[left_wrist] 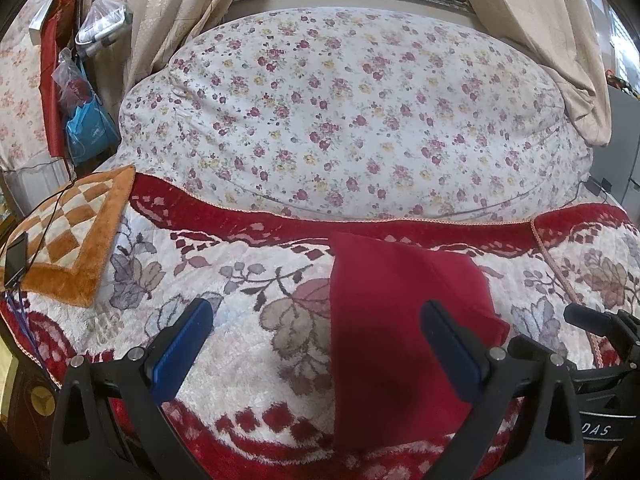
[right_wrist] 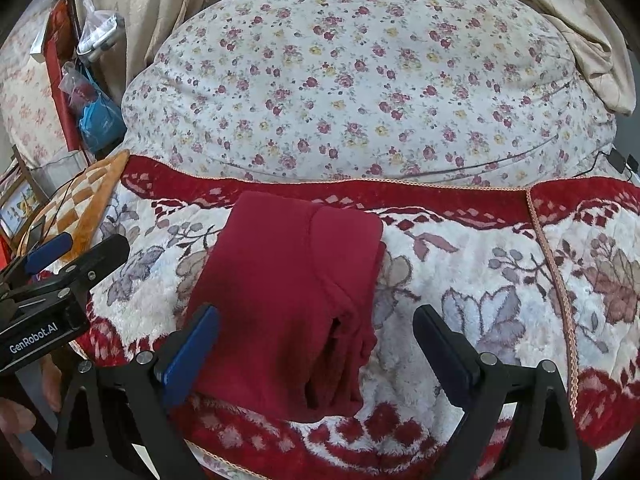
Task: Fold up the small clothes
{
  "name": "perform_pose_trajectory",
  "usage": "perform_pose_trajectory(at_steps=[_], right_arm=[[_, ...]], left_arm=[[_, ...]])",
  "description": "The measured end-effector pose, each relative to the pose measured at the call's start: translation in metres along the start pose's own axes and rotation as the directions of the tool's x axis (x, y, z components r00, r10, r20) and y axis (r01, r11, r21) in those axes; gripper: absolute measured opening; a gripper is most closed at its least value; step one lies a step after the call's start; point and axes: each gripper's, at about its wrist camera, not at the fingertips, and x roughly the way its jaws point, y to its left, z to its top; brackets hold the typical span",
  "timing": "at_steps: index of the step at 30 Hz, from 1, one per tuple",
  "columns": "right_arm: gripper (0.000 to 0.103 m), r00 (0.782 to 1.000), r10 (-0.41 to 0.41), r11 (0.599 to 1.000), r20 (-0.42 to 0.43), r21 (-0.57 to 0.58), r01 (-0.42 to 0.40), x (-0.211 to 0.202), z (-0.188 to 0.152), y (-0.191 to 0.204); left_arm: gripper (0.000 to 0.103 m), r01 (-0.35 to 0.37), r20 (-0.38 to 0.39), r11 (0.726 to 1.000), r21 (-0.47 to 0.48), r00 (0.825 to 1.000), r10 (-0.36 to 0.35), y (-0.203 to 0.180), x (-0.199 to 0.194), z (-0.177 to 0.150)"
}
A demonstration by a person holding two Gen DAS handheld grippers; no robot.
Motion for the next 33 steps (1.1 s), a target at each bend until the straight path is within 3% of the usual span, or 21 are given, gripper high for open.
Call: perform_pose_trajectory(at_steps=[33], right_arm=[[0.1,1.0,0.009,1.0,-0.017,-0.019,-0.01,0.0076,0.001,0.0026]], left_arm=[[0.103,0.005,-0.008,1.0,0.008,1.0,-0.005,-0.0007,0.003,-0.0023]])
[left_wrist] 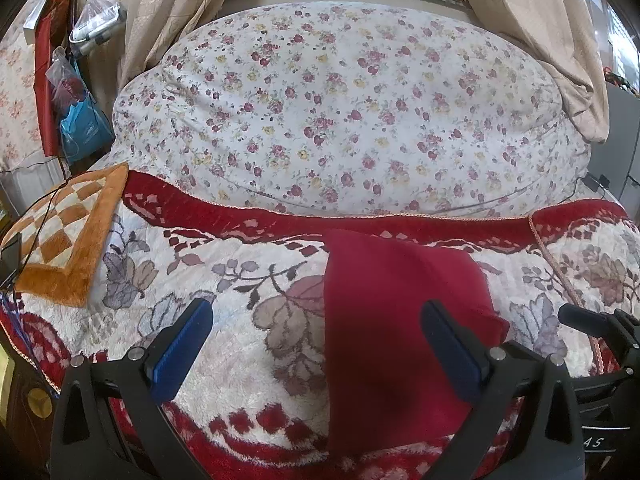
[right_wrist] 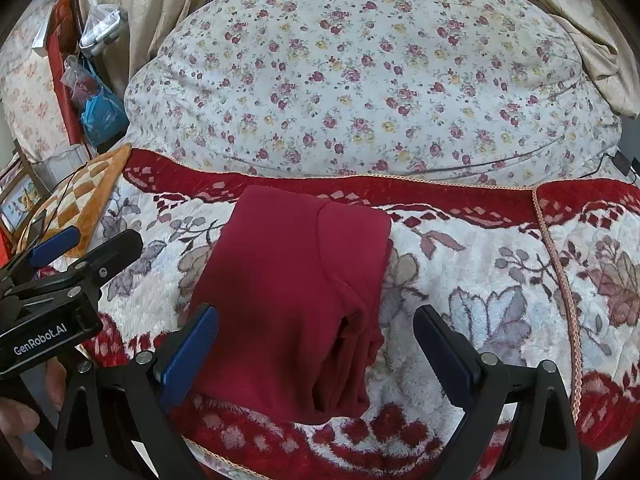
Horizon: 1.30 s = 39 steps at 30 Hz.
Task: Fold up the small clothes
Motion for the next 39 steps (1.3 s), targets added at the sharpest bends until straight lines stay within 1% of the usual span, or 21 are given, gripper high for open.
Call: perform_pose_trajectory(at_steps=[16,25,33,37,39], right_arm=[[0.1,1.0,0.0,1.0,-0.001,0.0,0.0,0.002,0.001,-0.001],[0.1,1.0,0.0,1.0,-0.01,-0.003,0.0,0.006,0.001,-0.006],[0.1,1.0,0.002,1.0,-0.019,0.0,-0.002,0.01,0.002,-0.01],[0.1,1.0,0.003,1.0,-0.026,-0.001,-0.003,0.013,0.002,-0.01],[0.1,1.0,0.002,1.0,-0.029,-0.003,-0.002,0.014,0.002,-0.01]], left_arm=[[0.103,0.006,-0.005,1.0,0.006,1.0,-0.006,-0.001,0.003,0.0],[0.103,0.01,-0.016,1.0,0.015,1.0,-0.01,0.008,0.004,-0.012],[0.103,0.014,-0.019,1.0,0.012,1.0,-0.014,0.004,0.007,-0.009],[0.103,0.017,-0.029,1.0,0.017,0.999,-0.016,0.003,0.016,-0.015],[0.103,0.017,-0.032,1.0,0.023,0.999,-0.017,0.001,0.02,-0.013]])
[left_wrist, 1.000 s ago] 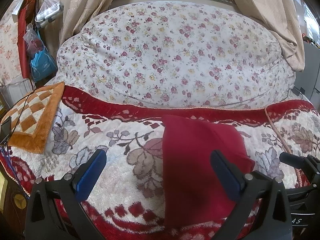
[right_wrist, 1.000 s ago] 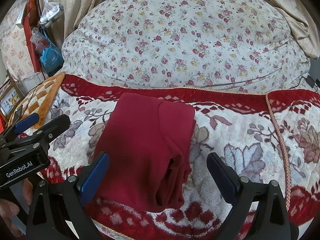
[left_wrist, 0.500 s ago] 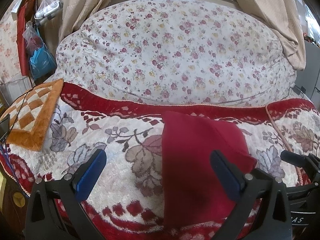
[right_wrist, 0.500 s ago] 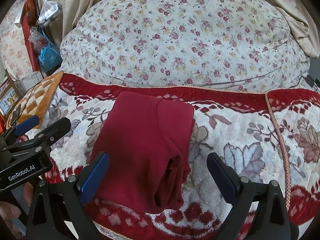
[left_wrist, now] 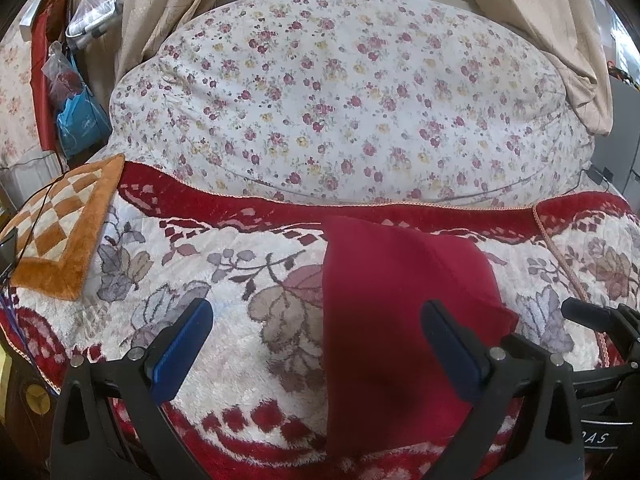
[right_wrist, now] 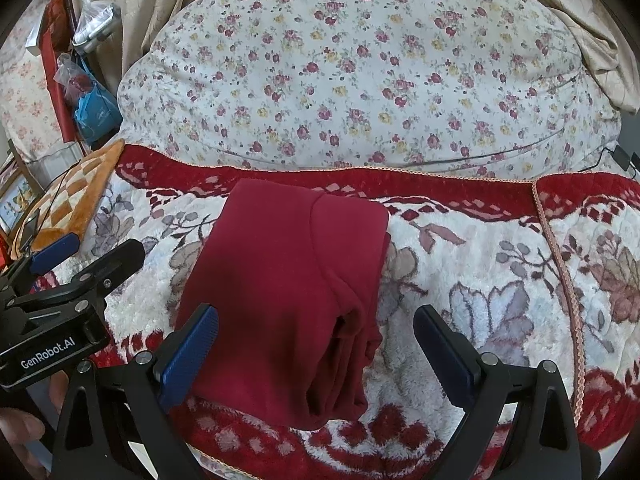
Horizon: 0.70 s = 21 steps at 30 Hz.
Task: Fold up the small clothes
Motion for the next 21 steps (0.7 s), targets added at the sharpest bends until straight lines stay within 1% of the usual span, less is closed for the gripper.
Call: perform_pose_trajectory(at_steps=[7,10,21], right_arm=[[0.1,1.0,0.001,1.0,-0.004,0.001,-0.001,0.003,0.003,0.0],[0.1,1.0,-0.004,1.0,-0.004,0.004,0.004,0.005,0.004,0.0],[0.1,1.0,-0.011,1.0,-0.028,0.012,0.012,0.016,0.006,-0.001]], left_arm=[[0.103,0.006,-0.008,1.0,0.002,1.0,-0.006,0.003,0.001,-0.004],[0.103,0.008,-0.01,1.0,0.006,1.0,-0.008,0.001,0.005,0.001],[0.103,0.011,-0.026,1.0,0.009,1.0,-0.011,0.001,0.018,0.003]])
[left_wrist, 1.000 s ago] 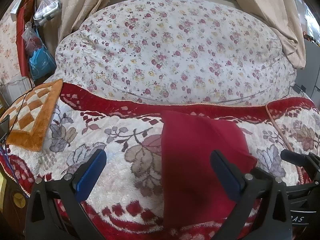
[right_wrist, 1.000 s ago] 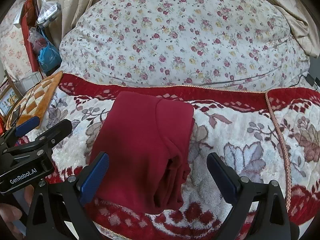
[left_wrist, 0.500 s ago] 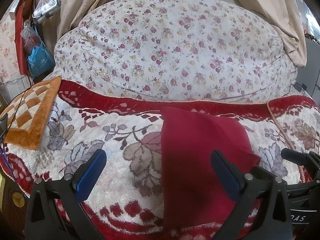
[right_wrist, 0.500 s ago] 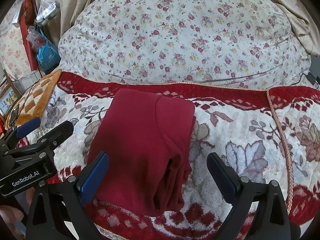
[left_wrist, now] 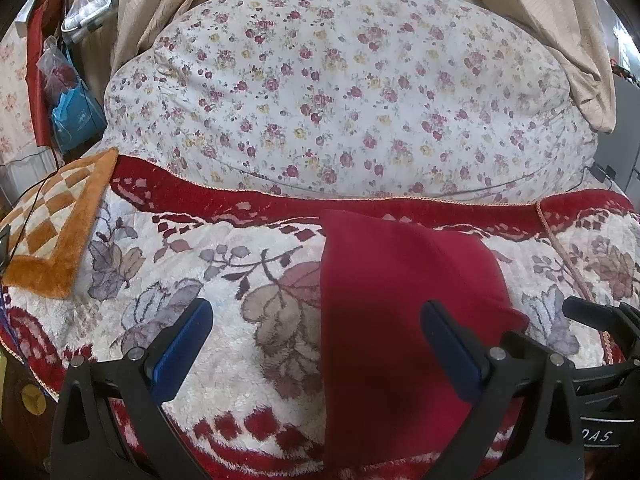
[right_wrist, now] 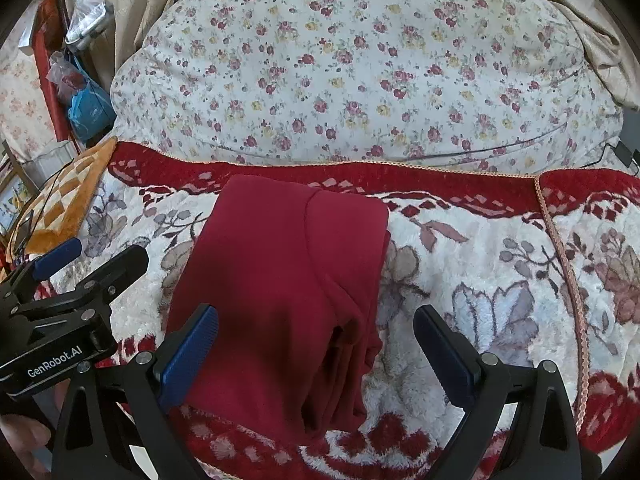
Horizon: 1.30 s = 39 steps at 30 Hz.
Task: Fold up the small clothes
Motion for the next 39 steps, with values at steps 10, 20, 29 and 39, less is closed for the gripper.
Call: perform_pose_trajectory(at_steps=[10,20,29,39], right_arm=[[0.1,1.0,-0.013,1.0,-0.013,0.019,0.014,0.005,0.002,-0.005],[0.1,0.999,-0.014,1.0,-0.029,0.011,0.014,0.012,0.004,-0.003],[0.1,0.999,-0.017,1.0,-0.047,0.01,0.017,0.022,0.006,-0.001],[0.1,0.997,-0.024,0.999,-0.069,0.021,0.026,0.033,0.008,-0.005]], left_arm=[[0.103,0.007,-0.004,1.0,0.003,1.0,-0.007,0.001,0.003,0.0],[0.103,0.012,-0.021,1.0,0.004,1.0,-0.012,0.003,0.014,0.005],[0.103,0.015,-0.038,1.0,0.002,0.999,-0.015,0.003,0.023,0.005],[0.103,0.016,-0.057,1.0,-0.006,0.998,-0.016,0.008,0.035,0.007]])
